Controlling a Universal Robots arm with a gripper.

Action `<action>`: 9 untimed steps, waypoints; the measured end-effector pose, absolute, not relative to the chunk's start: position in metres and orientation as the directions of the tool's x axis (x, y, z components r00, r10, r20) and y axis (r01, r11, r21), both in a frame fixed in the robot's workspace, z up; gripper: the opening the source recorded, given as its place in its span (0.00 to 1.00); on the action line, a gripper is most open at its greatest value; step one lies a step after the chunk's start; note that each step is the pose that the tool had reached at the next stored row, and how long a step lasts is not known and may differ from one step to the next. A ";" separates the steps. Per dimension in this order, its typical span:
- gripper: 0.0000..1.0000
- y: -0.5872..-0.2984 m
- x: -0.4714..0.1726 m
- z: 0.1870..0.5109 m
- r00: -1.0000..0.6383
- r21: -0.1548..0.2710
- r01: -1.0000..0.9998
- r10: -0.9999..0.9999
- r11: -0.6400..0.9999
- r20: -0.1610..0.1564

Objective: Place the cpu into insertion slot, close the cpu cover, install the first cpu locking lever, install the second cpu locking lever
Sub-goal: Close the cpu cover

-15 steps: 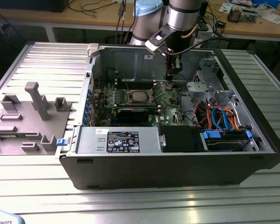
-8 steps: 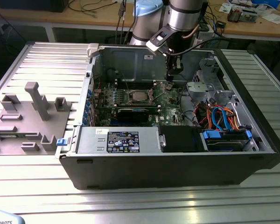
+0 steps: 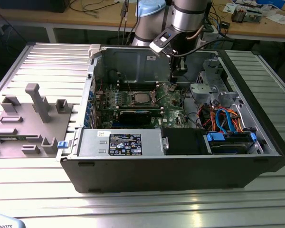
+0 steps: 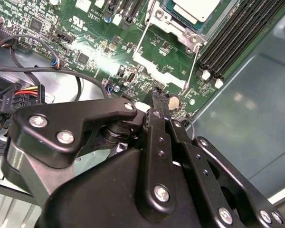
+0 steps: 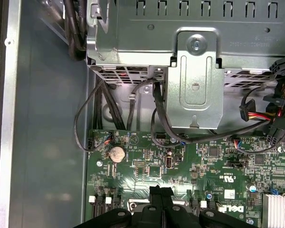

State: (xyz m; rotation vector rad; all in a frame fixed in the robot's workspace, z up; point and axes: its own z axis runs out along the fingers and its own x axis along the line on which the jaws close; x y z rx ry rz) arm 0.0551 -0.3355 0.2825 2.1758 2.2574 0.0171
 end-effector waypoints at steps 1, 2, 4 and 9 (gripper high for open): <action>0.11 -0.335 0.055 0.282 -0.037 0.012 0.999 0.999 0.037 0.003; 0.11 -0.335 0.055 0.282 -0.037 0.012 0.999 0.999 0.037 0.003; 0.11 -0.335 0.056 0.282 -0.037 0.012 0.999 0.999 0.037 0.003; 0.11 -0.335 0.059 0.281 -0.037 0.012 0.999 0.999 0.037 0.002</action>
